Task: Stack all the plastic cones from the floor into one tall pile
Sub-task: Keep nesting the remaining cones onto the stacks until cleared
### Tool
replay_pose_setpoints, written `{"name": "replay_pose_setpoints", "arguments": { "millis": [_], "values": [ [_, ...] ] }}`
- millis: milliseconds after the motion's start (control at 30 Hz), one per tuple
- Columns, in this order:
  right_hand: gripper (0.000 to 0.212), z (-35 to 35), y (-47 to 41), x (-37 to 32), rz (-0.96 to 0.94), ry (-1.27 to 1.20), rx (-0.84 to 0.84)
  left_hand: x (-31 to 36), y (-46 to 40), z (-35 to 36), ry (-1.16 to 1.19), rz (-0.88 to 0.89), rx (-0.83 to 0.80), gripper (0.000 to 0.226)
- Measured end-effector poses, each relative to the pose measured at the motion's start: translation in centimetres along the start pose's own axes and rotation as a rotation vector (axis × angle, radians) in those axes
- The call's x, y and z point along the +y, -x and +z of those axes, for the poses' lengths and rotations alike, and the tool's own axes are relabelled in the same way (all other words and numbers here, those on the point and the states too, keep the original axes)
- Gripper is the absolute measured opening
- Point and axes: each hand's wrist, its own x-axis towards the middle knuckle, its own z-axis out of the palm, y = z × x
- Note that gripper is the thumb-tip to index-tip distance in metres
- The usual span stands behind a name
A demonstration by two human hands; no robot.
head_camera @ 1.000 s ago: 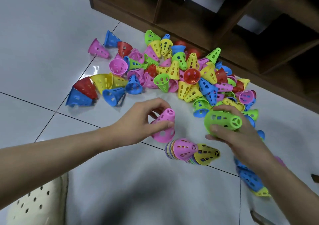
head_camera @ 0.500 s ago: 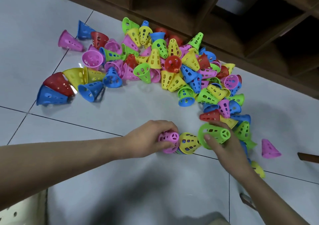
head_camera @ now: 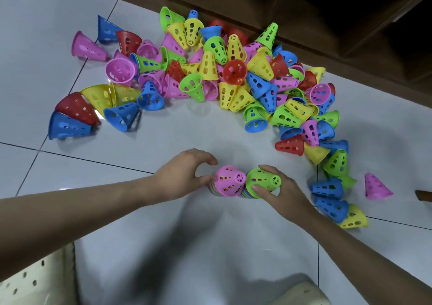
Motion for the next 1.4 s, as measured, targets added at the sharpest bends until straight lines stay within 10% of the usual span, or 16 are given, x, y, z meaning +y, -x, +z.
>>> {"name": "replay_pose_setpoints", "arguments": {
  "millis": [367,567,767,967,1400],
  "values": [
    [0.064,-3.8,-3.0,-5.5,-0.176,-0.085,0.007,-9.5,0.0,-7.6,-0.5,-0.296,0.633,0.069],
    [0.023,-0.7,-7.8,-10.7,-0.313,0.014,-0.049,-13.4,-0.1,-9.4,-0.513,-0.603,0.367,0.056],
    [0.032,2.8,-13.7,-12.5,-0.42,0.277,-0.091,-13.1,1.2,-8.3,-0.604,-0.599,0.191,0.05],
    [0.056,3.8,-18.9,-16.1,-0.557,0.917,-0.111,-10.9,2.5,-7.3,-0.176,-0.505,0.28,0.063],
    [0.047,5.5,-24.0,-18.4,-0.494,0.948,-0.043,-7.0,1.1,-8.1,0.342,-0.384,0.429,0.038]
  ]
}}
